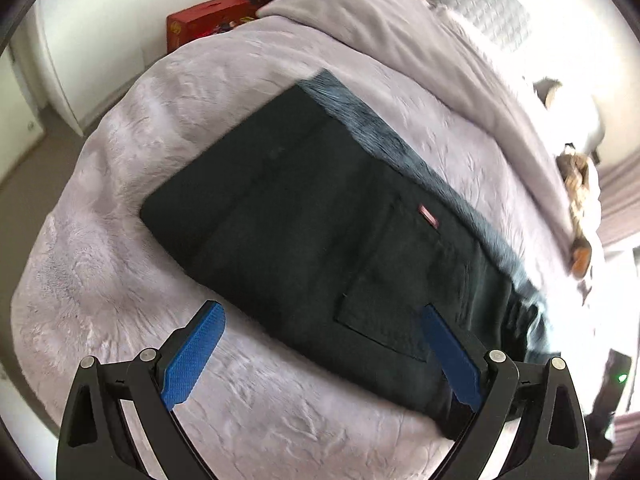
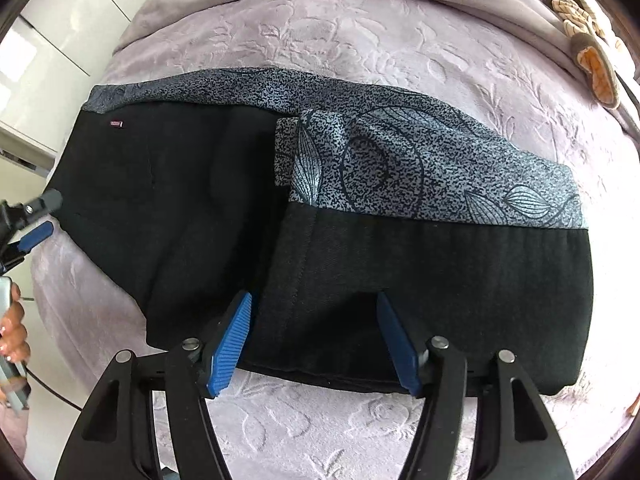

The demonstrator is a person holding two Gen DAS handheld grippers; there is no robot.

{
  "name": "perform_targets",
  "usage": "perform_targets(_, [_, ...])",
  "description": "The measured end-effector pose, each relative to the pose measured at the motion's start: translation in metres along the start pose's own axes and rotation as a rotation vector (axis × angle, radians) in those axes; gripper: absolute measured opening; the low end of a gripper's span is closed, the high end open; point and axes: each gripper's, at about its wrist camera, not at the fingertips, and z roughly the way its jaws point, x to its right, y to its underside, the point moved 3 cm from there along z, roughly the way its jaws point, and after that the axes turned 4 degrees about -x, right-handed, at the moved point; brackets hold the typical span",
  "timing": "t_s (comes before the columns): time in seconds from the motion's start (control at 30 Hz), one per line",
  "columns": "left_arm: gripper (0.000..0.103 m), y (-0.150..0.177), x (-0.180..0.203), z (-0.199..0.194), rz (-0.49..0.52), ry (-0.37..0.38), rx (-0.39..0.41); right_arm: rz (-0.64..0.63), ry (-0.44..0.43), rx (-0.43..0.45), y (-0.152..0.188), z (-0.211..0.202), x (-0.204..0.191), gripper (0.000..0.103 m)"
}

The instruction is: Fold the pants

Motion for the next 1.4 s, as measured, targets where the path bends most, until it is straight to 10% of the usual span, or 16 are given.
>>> perform_targets(0.4, [0.099, -0.008, -0.035, 0.014, -0.167, 0.317, 0.001, -0.01, 0.004, -0.012, -0.005, 0.008, -0.008, 0.071])
perform_targets(0.77, [0.099, -0.021, -0.002, 0.007, -0.117, 0.327, 0.102, -0.022, 0.014, -0.009, -0.005, 0.014, -0.018, 0.074])
perform_targets(0.87, [0.096, -0.021, 0.007, 0.012, -0.095, 0.25, 0.105, -0.022, 0.012, -0.01, -0.004, 0.014, -0.018, 0.074])
perform_targets(1.0, [0.04, -0.02, -0.004, 0.028, -0.109, 0.053, 0.045, -0.044, 0.022, -0.012, -0.007, 0.006, -0.019, 0.074])
perform_targets(1.23, [0.035, -0.006, 0.044, 0.007, 0.187, -0.217, 0.185, -0.087, -0.105, 0.095, -0.036, -0.057, -0.037, 0.074])
perform_targets(1.4, [0.035, 0.009, 0.074, 0.007, 0.421, -0.425, 0.257, -0.108, -0.351, 0.038, -0.087, -0.078, -0.085, 0.074])
